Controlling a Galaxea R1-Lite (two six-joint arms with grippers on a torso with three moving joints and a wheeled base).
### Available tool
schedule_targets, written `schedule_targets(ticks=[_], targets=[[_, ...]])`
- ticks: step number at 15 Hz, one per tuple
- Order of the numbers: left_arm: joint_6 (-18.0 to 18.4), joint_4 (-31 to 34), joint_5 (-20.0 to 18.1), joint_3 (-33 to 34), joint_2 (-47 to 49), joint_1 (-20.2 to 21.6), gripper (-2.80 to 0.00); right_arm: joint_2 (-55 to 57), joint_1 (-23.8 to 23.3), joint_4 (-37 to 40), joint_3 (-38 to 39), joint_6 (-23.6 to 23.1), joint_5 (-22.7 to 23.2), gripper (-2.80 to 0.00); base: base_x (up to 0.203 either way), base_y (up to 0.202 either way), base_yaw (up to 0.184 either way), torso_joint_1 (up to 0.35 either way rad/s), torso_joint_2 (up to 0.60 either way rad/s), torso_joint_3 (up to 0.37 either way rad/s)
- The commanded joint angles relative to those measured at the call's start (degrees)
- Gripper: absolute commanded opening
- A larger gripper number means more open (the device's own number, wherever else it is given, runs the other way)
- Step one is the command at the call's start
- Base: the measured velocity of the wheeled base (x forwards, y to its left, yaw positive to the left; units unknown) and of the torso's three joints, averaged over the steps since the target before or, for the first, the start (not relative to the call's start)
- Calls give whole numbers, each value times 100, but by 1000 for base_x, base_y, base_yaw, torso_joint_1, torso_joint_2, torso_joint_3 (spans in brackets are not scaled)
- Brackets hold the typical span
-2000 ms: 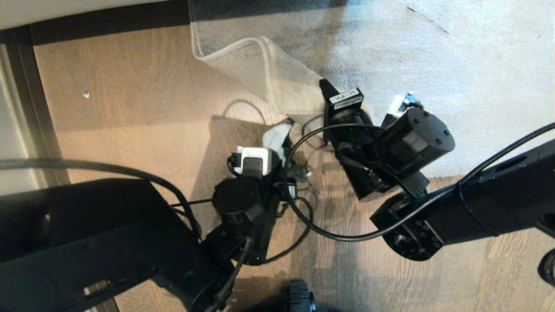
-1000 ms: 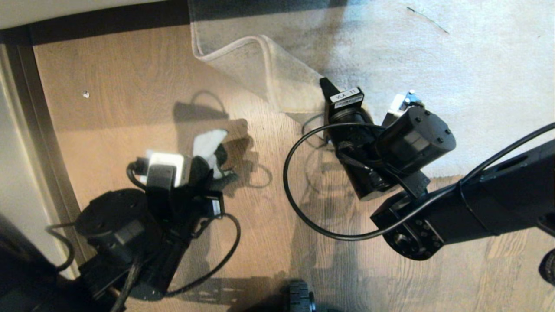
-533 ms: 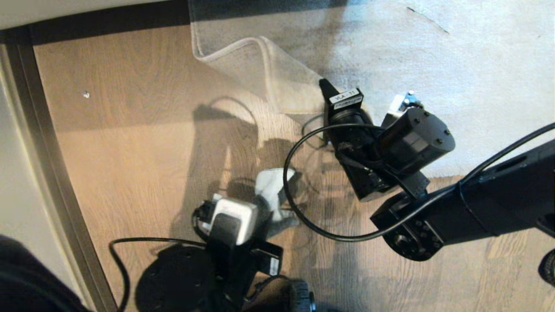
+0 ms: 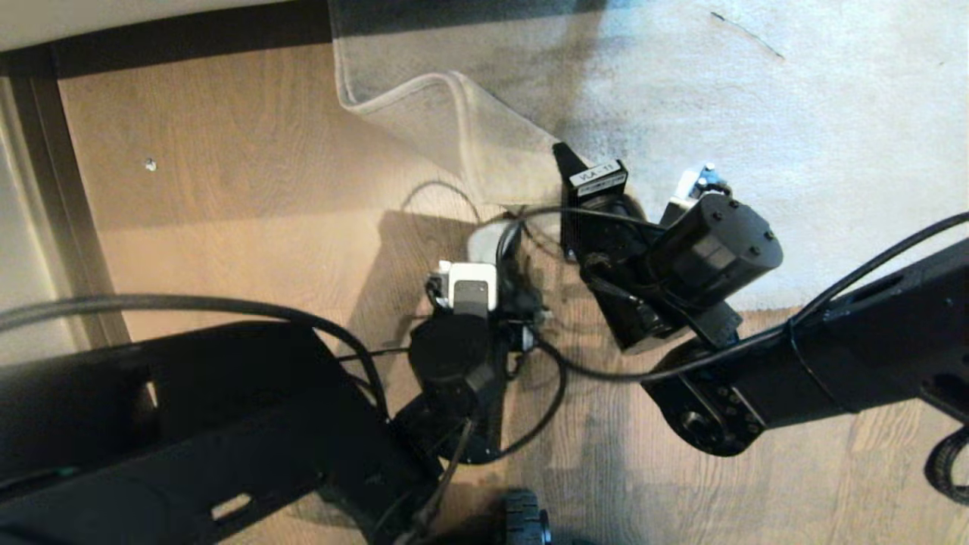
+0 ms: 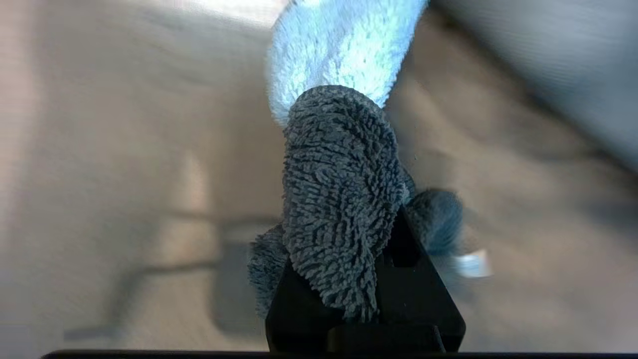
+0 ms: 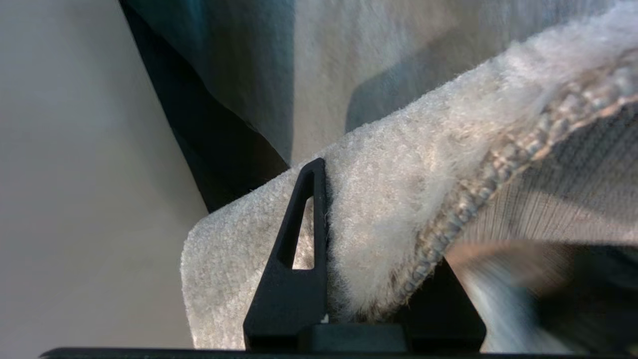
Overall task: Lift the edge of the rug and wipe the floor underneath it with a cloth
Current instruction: Wipe the floor under the carpet with a rag
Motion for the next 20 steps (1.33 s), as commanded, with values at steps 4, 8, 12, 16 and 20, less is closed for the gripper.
schedule_targets(ticks=[4, 8, 12, 16, 20], targets=[[82, -275, -100, 69, -497, 1492, -280, -1, 1, -212, 6, 40, 2, -280, 0, 0, 0, 0, 0, 0], [119, -275, -352, 1500, -1586, 1823, -280, -19, 13, -217, -11, 49, 2, -280, 0, 0, 0, 0, 0, 0], [139, -275, -372, 3248, -2726, 1009, -280, -67, 13, -217, 8, 49, 4, -280, 0, 0, 0, 0, 0, 0], [256, -275, -204, 4015, -3083, -715, -280, -98, 13, -217, 10, 49, 2, -280, 0, 0, 0, 0, 0, 0], [-69, -275, 45, 3681, -2090, -1511, -280, -168, 6, -226, 31, 49, 0, -280, 0, 0, 0, 0, 0, 0]])
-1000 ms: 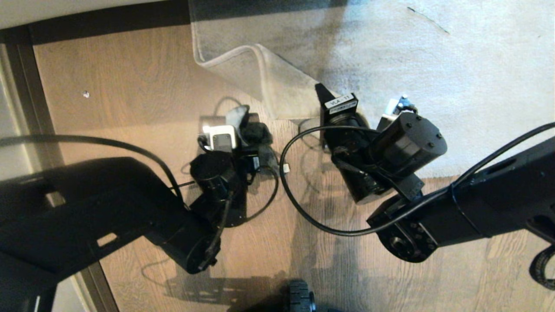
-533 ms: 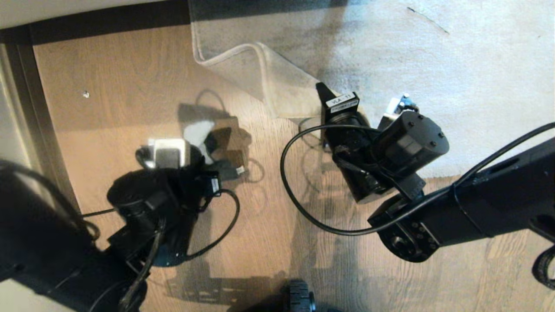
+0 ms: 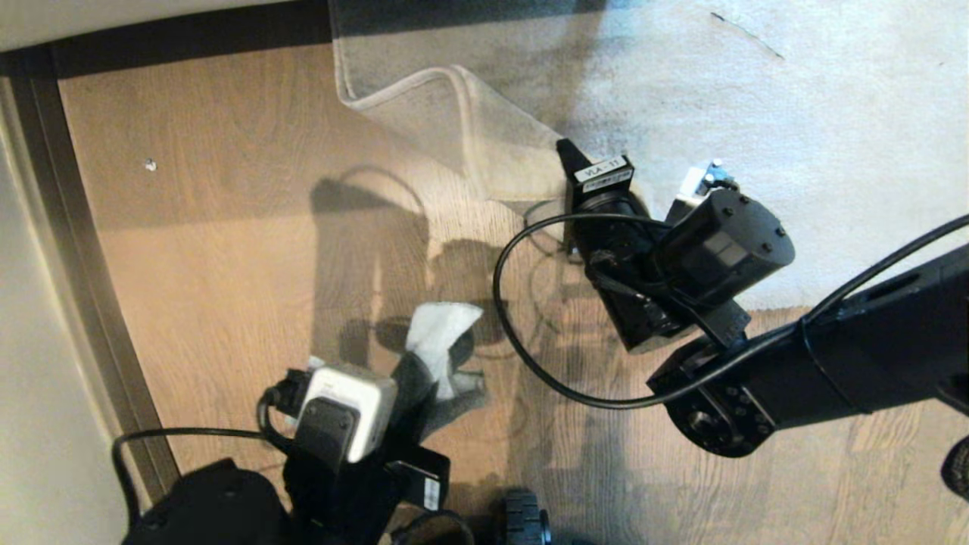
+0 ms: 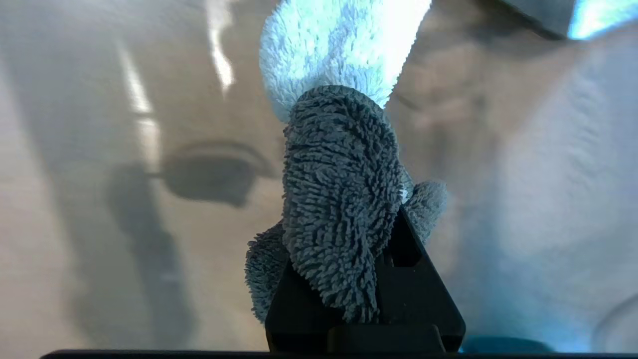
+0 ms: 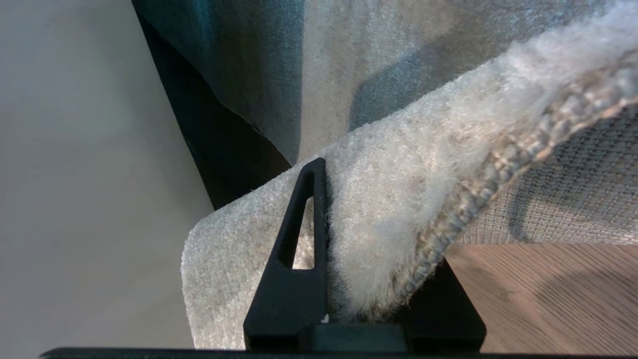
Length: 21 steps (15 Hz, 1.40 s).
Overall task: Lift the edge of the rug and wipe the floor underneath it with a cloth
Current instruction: Wipe the floor under the carpet with a rag
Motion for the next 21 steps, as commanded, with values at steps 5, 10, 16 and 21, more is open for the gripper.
schedule_targets(ticks=[5, 10, 16, 21], targets=[[-511, -277, 744, -2385, 2060, -62, -280, -78, -7, -246, 145, 28, -20, -280, 0, 0, 0, 0, 0, 0], [-562, -277, 1255, -3346, 2694, 1028, -280, -88, -7, -248, 197, 25, -27, -280, 0, 0, 0, 0, 0, 0], [-295, -277, 643, -3056, 1725, 2965, -280, -115, -7, -248, 203, 25, -19, -280, 0, 0, 0, 0, 0, 0], [-24, -277, -434, -1669, 680, 3632, -280, -115, -7, -248, 203, 34, -19, -280, 0, 0, 0, 0, 0, 0]])
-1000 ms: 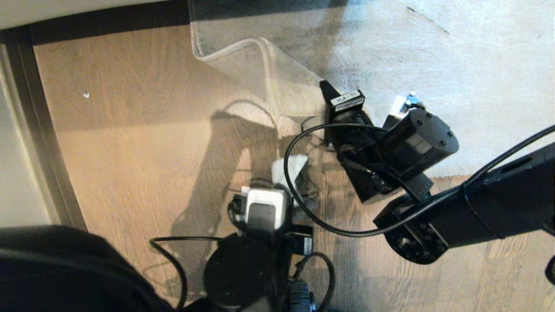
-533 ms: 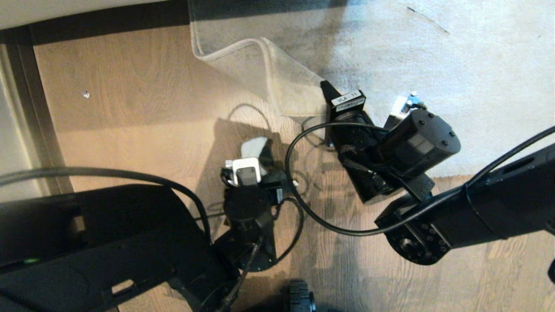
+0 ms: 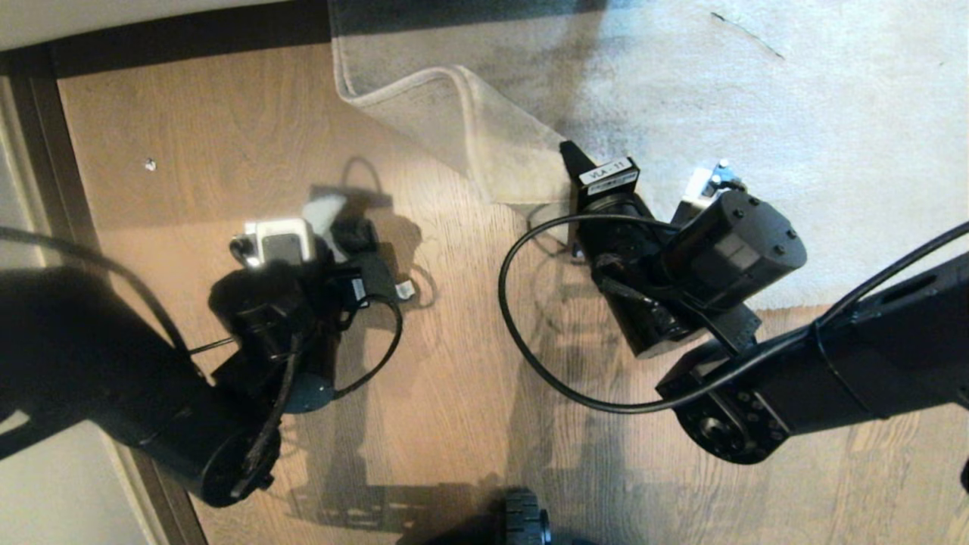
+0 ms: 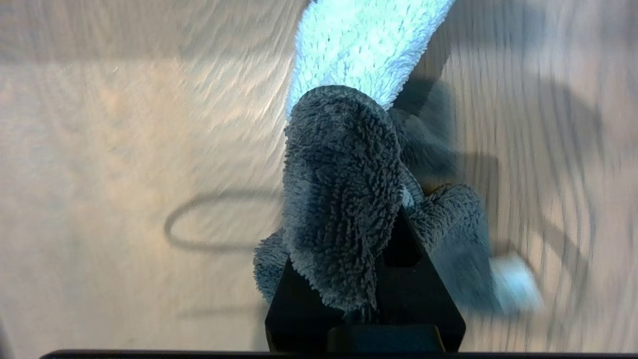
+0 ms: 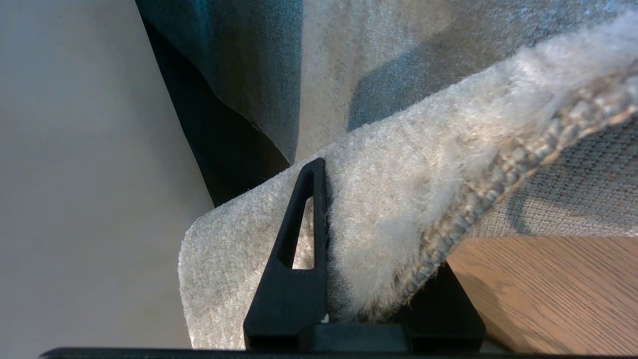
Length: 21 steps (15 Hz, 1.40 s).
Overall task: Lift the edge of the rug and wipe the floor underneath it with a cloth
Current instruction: Wipe the floor under the carpet with a rag
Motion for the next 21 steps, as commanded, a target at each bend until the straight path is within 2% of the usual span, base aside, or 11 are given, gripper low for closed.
schedule_targets(ticks=[1, 3, 5, 7, 9, 12, 15, 17, 19, 21], targets=[[30, -278, -303, 1023, -737, -38, -280, -1, 0, -245, -1, 36, -12, -280, 0, 0, 0, 0, 0, 0], [45, -278, -525, 2000, -1183, -542, -280, 7, 0, -245, 8, 45, -4, -280, 0, 0, 0, 0, 0, 0], [41, -278, -564, 2580, -1440, -1476, -280, 25, 0, -240, -1, 54, 17, -280, 0, 0, 0, 0, 0, 0], [-25, -278, -323, 2682, -1399, -2213, -280, 34, -8, -245, 8, 54, 117, -280, 0, 0, 0, 0, 0, 0], [-268, -278, -100, 2309, -812, -2459, -280, 69, -10, -245, -1, 54, 137, -280, 0, 0, 0, 0, 0, 0], [-562, -278, 289, 966, 226, -2542, -280, 113, -26, -245, -1, 54, 128, -280, 0, 0, 0, 0, 0, 0], [-816, -278, 688, -66, 1377, -2559, -280, 173, -36, -245, -19, 54, 136, -280, 0, 0, 0, 0, 0, 0], [-913, -278, 955, -696, 1807, -2503, -280, 168, -77, -245, -21, 54, 135, -280, 0, 0, 0, 0, 0, 0], [-872, -278, 1067, -1146, 1944, -2060, -280, 157, -129, -245, -9, 54, 128, -280, 0, 0, 0, 0, 0, 0], [-670, -278, 1068, -1578, 1953, -1298, -280, 157, -167, -245, -9, 54, 137, -280, 0, 0, 0, 0, 0, 0]])
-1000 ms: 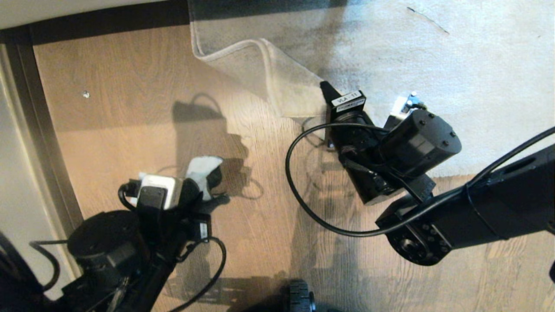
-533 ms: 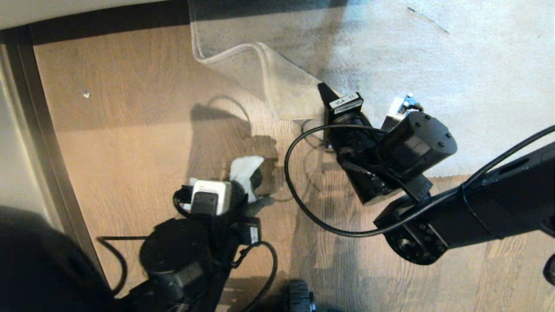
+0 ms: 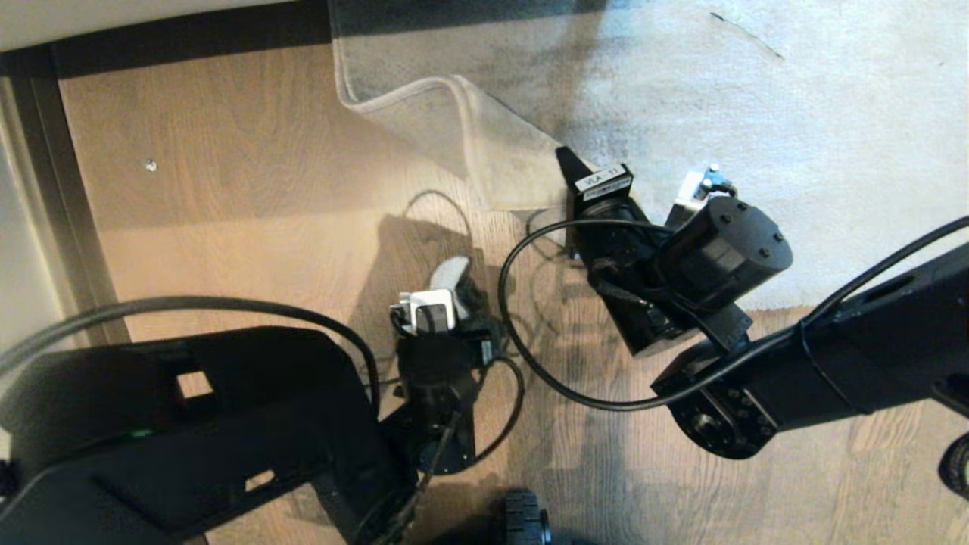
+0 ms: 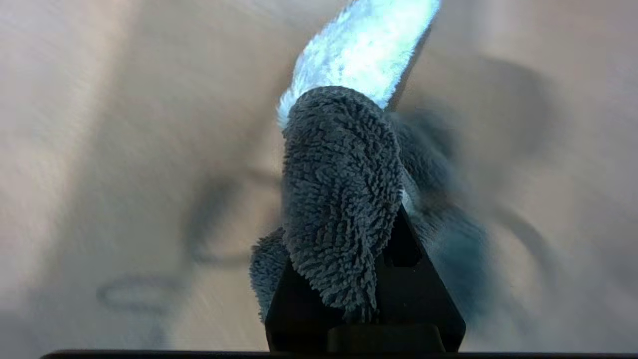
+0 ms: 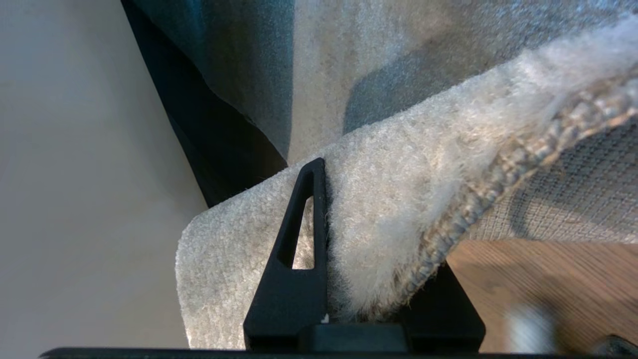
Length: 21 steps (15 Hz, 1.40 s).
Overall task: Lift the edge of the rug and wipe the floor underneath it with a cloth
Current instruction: Wipe the floor under the carpet with a rag
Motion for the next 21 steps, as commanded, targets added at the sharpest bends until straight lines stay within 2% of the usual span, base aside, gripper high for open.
schedule_targets(ticks=[1, 4, 7, 9, 11, 13, 15, 17, 19, 20, 21], targets=[[212, -277, -4, -575, 153, 885, -280, 2, -19, -236, 4, 32, -27, -280, 0, 0, 0, 0, 0, 0], [627, -277, -381, -963, -166, 1984, -280, -7, -19, -236, -5, 32, 79, -280, 0, 0, 0, 0, 0, 0], [752, -277, -537, -727, -596, 2699, -280, -16, -19, -236, 22, 32, 85, -280, 0, 0, 0, 0, 0, 0], [730, -277, -641, -89, -818, 2845, -280, -41, -19, -236, 123, 32, 87, -280, 0, 0, 0, 0, 0, 0], [612, -277, -693, 814, -1177, 2782, -280, -77, -19, -236, 188, 66, 87, -280, 0, 0, 0, 0, 0, 0], [520, -277, -716, 1575, -1630, 2380, -280, -137, -55, -236, 224, 150, 87, -280, 0, 0, 0, 0, 0, 0], [478, -277, -710, 2264, -1953, 1503, -280, -156, -90, -236, 224, 172, 87, -280, 0, 0, 0, 0, 0, 0], [330, -277, -576, 2753, -2103, 308, -280, -165, -119, -236, 224, 172, 96, -280, 0, 0, 0, 0, 0, 0], [169, -277, -236, 2826, -2065, -840, -280, -187, -147, -236, 224, 172, 96, -280, 0, 0, 0, 0, 0, 0], [97, -277, -61, 2623, -1914, -1282, -280, -200, -176, -236, 233, 172, 96, -280, 0, 0, 0, 0, 0, 0], [53, -277, 63, 2183, -1667, -1516, -280, -200, -186, -236, 249, 172, 96, -280, 0, 0, 0, 0, 0, 0]])
